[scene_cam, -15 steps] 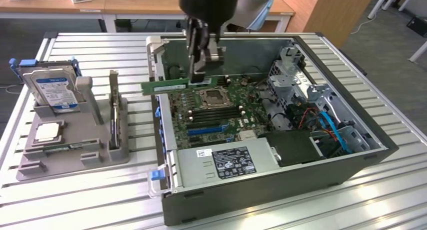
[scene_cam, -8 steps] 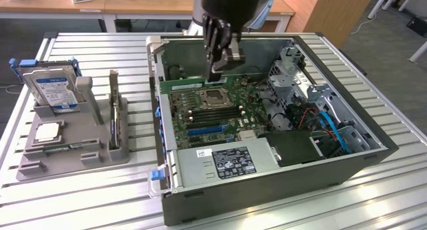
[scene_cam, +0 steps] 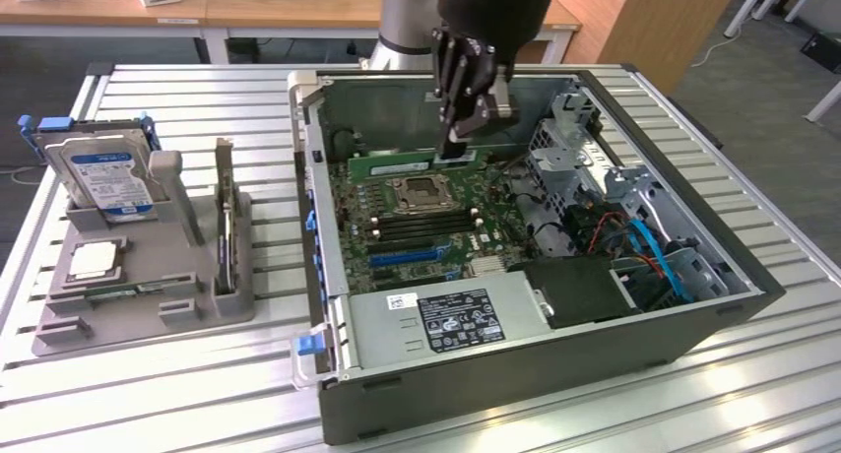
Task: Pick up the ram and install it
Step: 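Pick up the ram and move it above insertion slot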
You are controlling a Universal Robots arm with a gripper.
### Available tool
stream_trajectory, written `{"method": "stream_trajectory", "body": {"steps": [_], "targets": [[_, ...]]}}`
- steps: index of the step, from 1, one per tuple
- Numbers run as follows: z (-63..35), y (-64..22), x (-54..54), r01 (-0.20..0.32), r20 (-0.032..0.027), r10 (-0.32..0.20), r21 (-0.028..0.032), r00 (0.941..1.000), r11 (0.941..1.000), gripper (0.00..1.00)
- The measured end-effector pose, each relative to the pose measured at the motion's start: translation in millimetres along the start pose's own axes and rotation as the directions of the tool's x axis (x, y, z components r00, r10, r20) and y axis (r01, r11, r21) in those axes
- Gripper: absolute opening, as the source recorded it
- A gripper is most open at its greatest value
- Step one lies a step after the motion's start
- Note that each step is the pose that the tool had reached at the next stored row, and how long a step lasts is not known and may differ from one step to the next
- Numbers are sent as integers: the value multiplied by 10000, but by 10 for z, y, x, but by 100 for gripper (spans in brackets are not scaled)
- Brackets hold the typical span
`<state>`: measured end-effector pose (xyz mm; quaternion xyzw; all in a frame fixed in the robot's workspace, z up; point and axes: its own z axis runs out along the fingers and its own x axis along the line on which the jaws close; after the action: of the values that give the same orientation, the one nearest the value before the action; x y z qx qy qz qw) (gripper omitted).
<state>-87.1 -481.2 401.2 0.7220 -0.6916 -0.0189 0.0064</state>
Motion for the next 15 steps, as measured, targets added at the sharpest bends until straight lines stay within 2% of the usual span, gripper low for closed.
{"method": "stream_trajectory", "body": {"steps": [2,15], "targets": [[-2,-54,2,0,-1,0,-1,10000,10000,12],[-2,-94,4,-188,8,188,-25,9998,9998,12]]}}
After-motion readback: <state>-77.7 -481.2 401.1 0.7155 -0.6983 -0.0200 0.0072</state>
